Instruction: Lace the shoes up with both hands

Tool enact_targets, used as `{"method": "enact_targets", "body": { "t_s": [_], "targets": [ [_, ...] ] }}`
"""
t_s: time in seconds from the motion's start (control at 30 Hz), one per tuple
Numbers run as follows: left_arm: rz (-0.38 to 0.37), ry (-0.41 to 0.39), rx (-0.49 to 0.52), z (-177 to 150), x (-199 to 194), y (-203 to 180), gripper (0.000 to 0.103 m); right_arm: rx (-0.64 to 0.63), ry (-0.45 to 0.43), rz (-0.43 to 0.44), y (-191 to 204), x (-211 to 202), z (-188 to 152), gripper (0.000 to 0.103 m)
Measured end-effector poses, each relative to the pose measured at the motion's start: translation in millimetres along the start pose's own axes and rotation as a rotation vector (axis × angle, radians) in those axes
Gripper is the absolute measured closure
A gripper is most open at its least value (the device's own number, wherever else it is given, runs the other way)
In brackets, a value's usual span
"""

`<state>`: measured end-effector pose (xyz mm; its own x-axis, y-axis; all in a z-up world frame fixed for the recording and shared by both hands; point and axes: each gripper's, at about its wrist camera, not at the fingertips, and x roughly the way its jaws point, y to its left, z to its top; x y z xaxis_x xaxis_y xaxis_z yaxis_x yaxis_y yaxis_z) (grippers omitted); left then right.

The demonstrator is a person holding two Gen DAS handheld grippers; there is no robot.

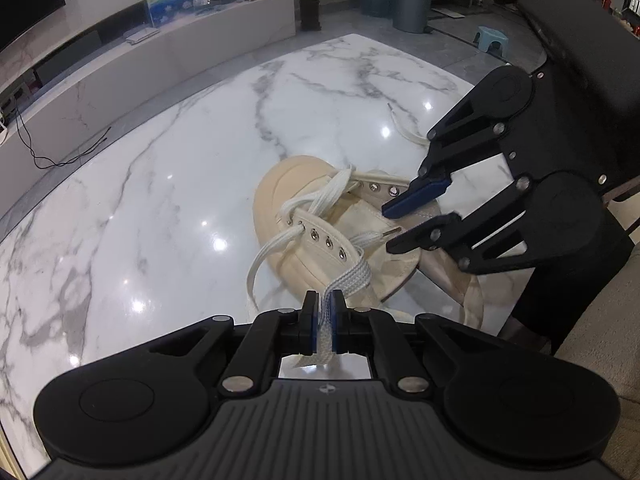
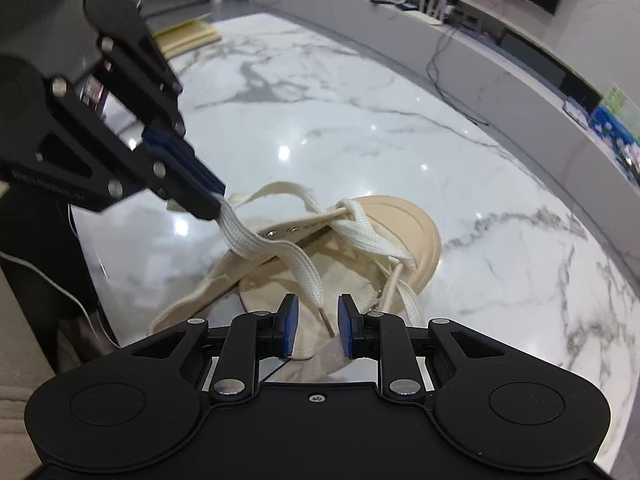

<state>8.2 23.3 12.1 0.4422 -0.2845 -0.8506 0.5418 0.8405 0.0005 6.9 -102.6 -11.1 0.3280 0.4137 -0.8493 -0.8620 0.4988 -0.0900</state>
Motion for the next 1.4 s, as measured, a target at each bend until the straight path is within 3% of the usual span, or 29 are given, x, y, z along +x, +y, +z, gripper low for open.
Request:
{"method": "enact_targets", "body": {
  "t_s": [0.13,0.2,0.3,0.47,0.63,0.87,1.13,1.23,1.4],
  "targets": [
    [0.01,0.005,-0.016,-3,1,6,0.098,-0.045,0.016,-0.01,4,9,0,0.085],
    [0.009,-0.009,-0.013,-3,-2,7,0.098,-0.049,0.022,-0.013,4,12,-1,0.096],
    [0.007,-0.035,-0.005,-1,-8,9,0.098,-0.03,0.015,-0.008,3,13,-2,0.102],
    [0.002,-0.079,0.014,2,-16,10,0.088,-0.008,-0.023,-0.008,-1,-2,-3,0.102],
    [0.002,-0.104,0.163,19,-23,-11,0.079,-0.042,-0.042,-0.023,0,-16,-2,0.102],
    [0.0,-0.133,0.231,35,-23,-31,0.072,-0.084,-0.042,-0.068,4,-28,0,0.102],
    [0.011,-0.079,0.383,39,0,-53,0.071,-0.105,-0.081,-0.062,3,-41,1,0.102],
    [0.046,-0.059,0.464,39,12,-61,0.083,-0.119,-0.081,-0.068,3,-42,1,0.102],
    [0.049,-0.071,0.518,41,22,-67,0.084,-0.123,-0.079,-0.07,3,-41,1,0.102]
  ]
}}
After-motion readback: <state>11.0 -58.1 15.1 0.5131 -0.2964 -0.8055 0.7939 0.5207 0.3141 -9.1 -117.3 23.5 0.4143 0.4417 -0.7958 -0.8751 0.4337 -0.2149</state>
